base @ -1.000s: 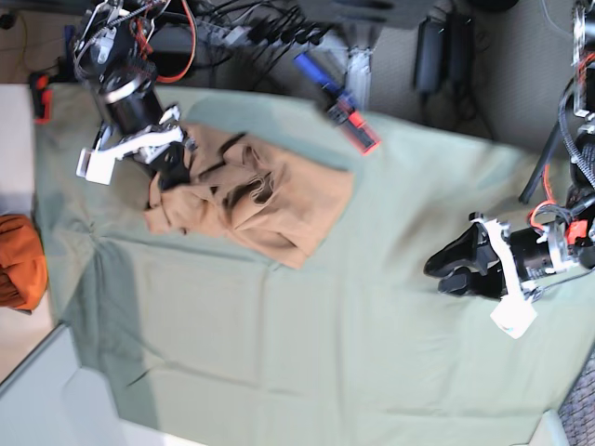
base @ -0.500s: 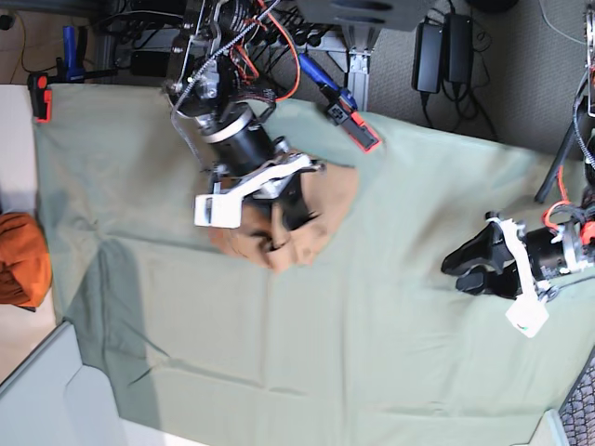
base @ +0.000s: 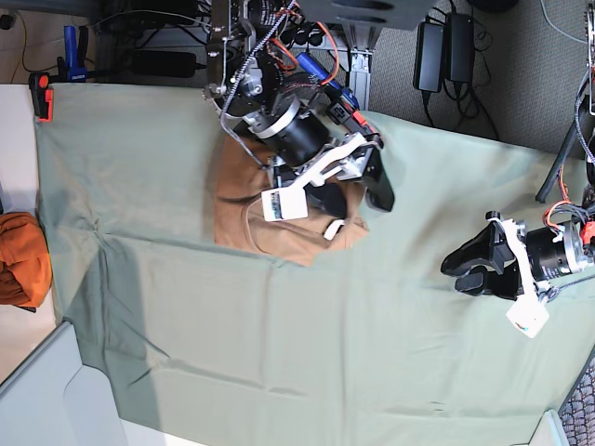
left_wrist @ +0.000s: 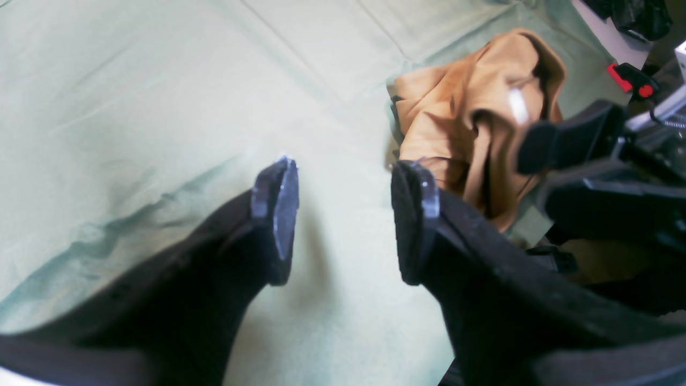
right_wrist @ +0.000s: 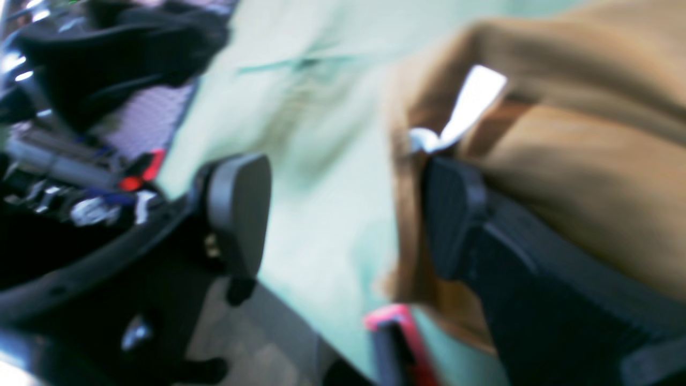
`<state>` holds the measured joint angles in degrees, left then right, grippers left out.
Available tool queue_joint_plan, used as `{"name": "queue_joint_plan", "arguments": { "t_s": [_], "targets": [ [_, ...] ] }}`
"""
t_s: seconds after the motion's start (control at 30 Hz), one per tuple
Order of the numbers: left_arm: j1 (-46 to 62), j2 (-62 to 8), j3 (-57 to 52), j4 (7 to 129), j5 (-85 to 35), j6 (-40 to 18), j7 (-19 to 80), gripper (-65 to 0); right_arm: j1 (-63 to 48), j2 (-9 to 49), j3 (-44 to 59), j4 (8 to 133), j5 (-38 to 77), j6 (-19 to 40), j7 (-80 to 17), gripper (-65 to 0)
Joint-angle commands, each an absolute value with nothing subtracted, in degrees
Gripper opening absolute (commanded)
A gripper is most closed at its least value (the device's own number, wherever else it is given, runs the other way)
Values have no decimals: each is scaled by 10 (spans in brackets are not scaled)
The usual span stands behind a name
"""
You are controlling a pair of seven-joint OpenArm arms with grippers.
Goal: Fold the T-shirt properly
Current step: 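Pinch the folded bundle's sides with both grippers and tuck them under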
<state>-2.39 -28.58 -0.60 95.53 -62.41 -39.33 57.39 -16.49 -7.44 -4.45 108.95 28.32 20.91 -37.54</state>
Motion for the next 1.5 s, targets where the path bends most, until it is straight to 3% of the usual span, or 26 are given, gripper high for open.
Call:
{"name": "queue_joint_plan", "arguments": {
  "t_s": [0.0,0.2,0.3,0.37,0.53,0.6,0.7,0.87,1.07,1.27,1.47],
  "targets": [
    [-34,-294,-9,966,-636,-400,559,-334,-162,-77,-54,1099,295,273,-364,-210],
    [-34,-296,-9,966,-637,-400,546,-352,-162,-77,-69,1122,295,273,-362,-211],
    [-34,-295,-9,967,-637,-400,544,-511,-157,-77,-58,1152,295,273,-362,-211],
    [-33,-295,-9,973,-637,-400,544,-582,-154,-77,-48,1172,293,273,-360,-211],
    [-30,-295,-6,1010,-637,-400,542,-630,-136,-77,-15,1187,293,273,-358,-223],
    [-20,-295,3,1035,-636,-400,542,-650,-127,-77,4,1187,291,272,-354,-343],
    [2,-295,39,1083,-623,-400,535,-650,-105,-76,46,1187,253,273,-331,-650],
    [38,-282,164,1160,-493,-400,491,-650,-62,-75,152,1180,212,272,-314,-650],
    [37,-225,301,1135,-315,-400,438,-650,-9,-29,242,1095,212,272,-302,-650],
    [14,-176,351,1055,-217,-390,394,-650,55,33,225,925,216,273,-297,-650],
    [-11,-171,361,1001,-192,-379,383,-650,112,86,127,824,214,274,-300,-650]
  ]
}}
